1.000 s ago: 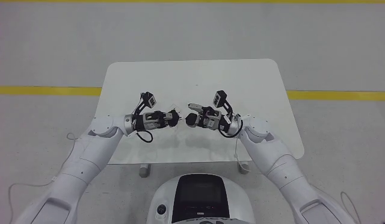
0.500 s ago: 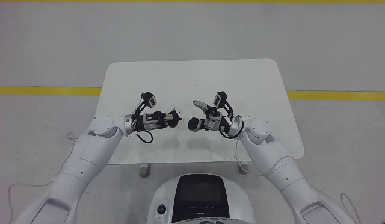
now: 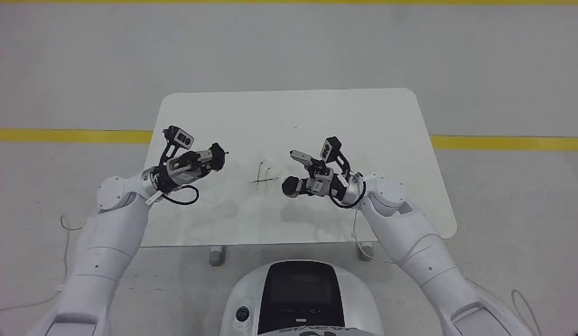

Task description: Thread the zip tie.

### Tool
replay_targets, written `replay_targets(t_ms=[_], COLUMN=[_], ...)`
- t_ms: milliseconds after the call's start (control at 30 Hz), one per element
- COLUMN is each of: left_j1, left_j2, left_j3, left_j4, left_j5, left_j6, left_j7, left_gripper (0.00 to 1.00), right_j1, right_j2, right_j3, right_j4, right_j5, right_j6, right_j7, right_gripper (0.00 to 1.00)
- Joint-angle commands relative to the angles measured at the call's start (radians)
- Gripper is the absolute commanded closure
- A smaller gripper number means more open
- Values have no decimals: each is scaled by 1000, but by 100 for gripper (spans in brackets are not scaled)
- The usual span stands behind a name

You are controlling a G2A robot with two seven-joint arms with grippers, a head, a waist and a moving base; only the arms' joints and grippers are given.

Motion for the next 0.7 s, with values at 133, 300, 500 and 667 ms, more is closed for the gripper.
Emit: replay_targets(t_ms=[133,300,500,667], left_j1=[3,-8,-35,-46], left_j2=[-3,1,7,2], left_j3=[-6,-28,-98,-144], left_j4=[-4,-1,45,55], left_j5=[7,65,36,42], left_j6=[0,0,0,0], left_j7=[2,83,35,2], left_gripper=[100,100,100,100], right_j1=[0,0,0,0], right_j2=[0,0,0,0], right_j3=[0,0,0,0], right_j4=[0,0,0,0], right_j5=[0,0,0,0], right_j6=[0,0,0,0], right_j7=[0,0,0,0], right_gripper=[0,0,0,0])
